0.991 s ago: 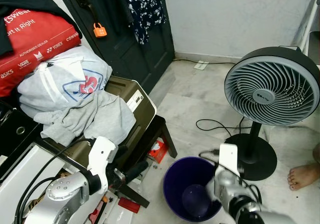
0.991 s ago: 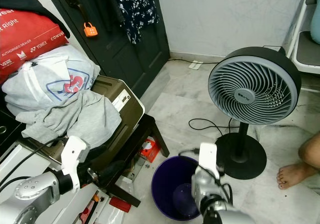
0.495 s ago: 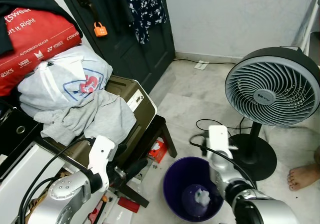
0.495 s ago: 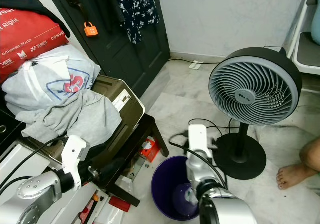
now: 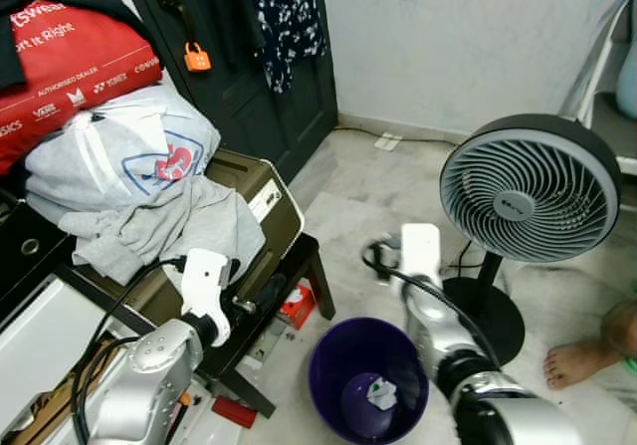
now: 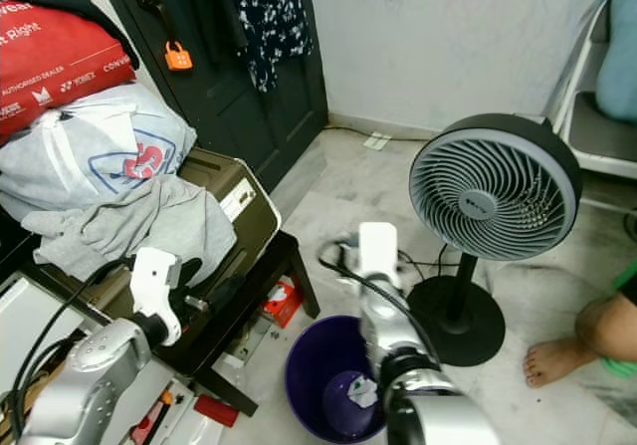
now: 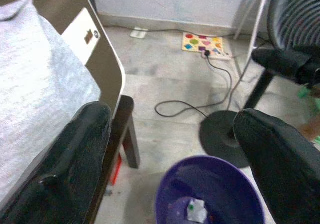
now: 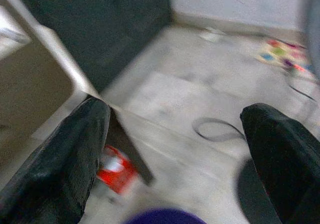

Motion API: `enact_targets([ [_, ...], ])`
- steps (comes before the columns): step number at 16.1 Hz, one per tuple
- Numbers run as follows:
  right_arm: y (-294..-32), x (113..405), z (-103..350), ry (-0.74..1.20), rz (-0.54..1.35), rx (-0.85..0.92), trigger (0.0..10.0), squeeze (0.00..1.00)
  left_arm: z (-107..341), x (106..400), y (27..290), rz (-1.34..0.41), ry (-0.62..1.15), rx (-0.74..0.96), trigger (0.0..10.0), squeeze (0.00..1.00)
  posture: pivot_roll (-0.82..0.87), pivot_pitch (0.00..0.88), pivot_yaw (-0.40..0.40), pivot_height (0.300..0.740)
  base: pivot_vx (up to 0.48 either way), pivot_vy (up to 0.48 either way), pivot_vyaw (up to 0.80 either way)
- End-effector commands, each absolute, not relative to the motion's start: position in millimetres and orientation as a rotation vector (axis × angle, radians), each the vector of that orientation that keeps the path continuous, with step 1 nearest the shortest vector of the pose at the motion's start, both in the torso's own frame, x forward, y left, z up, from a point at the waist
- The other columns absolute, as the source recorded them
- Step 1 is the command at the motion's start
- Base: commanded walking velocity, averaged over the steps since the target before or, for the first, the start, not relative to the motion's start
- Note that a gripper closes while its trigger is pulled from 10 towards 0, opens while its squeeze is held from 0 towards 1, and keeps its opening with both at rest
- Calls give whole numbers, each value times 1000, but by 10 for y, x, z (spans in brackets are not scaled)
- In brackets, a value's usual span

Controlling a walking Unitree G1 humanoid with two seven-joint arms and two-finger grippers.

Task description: Clean up the room

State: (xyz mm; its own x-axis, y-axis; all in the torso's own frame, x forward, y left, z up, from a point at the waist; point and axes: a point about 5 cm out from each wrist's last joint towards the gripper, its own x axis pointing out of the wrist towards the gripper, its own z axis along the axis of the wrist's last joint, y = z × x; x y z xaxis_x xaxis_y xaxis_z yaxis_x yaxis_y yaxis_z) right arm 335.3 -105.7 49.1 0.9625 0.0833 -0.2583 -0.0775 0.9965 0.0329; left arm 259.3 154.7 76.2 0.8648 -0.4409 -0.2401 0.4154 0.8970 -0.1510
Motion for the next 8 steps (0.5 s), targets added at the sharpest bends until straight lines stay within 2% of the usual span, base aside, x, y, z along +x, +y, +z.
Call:
enact_targets([
  [1,-878,3333,538,226,188,35,10000,0,759,2634,1659,-385,254,-66,10000,0,-79,0,120,740,0,0,0],
  [4,-689,3170,471,212,350,-32,10000,0,781,2731,1710,-286,191,-24,10000,0,-104,0,104,740,0,0,0],
  [6,-761,3017,486,145,374,-73,10000,0,844,2778,1764,-207,134,-23,10000,0,-113,0,95,740,0,0,0],
  [8,-986,2934,605,76,290,-67,10000,0,901,2775,1812,-130,82,-20,10000,0,-117,0,89,740,0,0,0],
])
